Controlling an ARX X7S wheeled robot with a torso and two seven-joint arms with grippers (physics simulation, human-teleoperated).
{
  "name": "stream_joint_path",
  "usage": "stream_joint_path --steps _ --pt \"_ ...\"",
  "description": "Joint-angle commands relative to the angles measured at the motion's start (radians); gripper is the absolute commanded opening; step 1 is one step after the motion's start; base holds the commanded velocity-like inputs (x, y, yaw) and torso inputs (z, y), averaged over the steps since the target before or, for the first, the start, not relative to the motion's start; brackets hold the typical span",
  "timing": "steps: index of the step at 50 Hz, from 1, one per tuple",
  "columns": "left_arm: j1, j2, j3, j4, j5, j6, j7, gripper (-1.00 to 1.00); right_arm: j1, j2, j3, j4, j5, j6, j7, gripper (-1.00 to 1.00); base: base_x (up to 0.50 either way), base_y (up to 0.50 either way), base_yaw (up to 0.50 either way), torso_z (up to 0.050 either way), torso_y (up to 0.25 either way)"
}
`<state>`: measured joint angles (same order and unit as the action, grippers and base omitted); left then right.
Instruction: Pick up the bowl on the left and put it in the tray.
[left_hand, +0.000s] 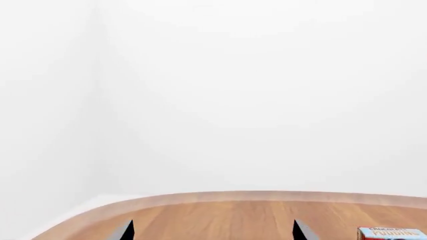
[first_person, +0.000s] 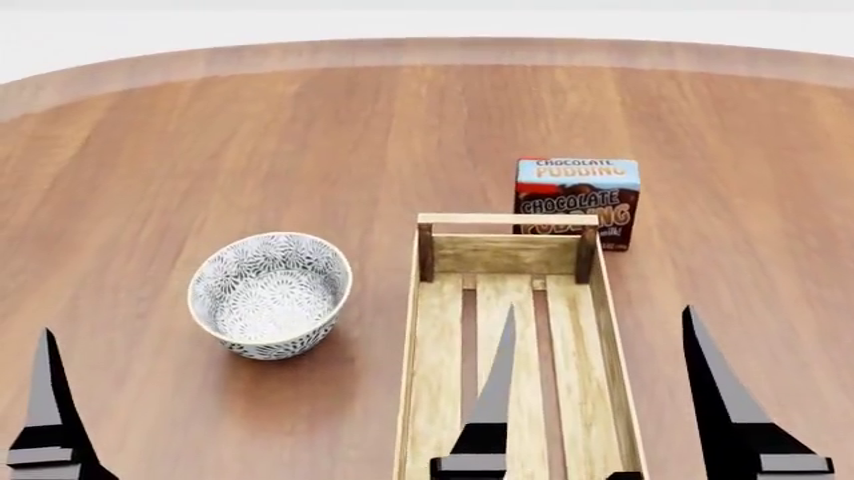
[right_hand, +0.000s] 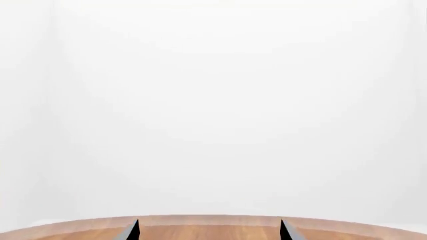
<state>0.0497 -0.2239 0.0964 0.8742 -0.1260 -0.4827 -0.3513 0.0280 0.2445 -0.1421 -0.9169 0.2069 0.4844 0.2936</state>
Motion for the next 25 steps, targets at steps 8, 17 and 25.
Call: stream_joint_path --steps 8,17,25 --pt "-0.009 0.011 -0.011 -0.015 -0.060 0.024 0.064 1.00 -0.011 -0.017 0.044 -0.001 0.017 -0.041 -0.006 1.00 0.36 0.00 0.00 0.010 0.000" --pt "-0.008 0.006 -0.015 -0.012 -0.079 0.017 0.062 1.00 -0.012 -0.012 0.041 -0.001 0.021 -0.046 0.000 1.00 0.00 0.00 0.00 0.049 0.000" --pt "-0.008 0.002 -0.013 -0.008 -0.087 0.014 0.057 1.00 -0.012 -0.007 0.038 0.005 0.024 -0.053 0.003 1.00 0.00 0.00 0.00 0.049 0.000"
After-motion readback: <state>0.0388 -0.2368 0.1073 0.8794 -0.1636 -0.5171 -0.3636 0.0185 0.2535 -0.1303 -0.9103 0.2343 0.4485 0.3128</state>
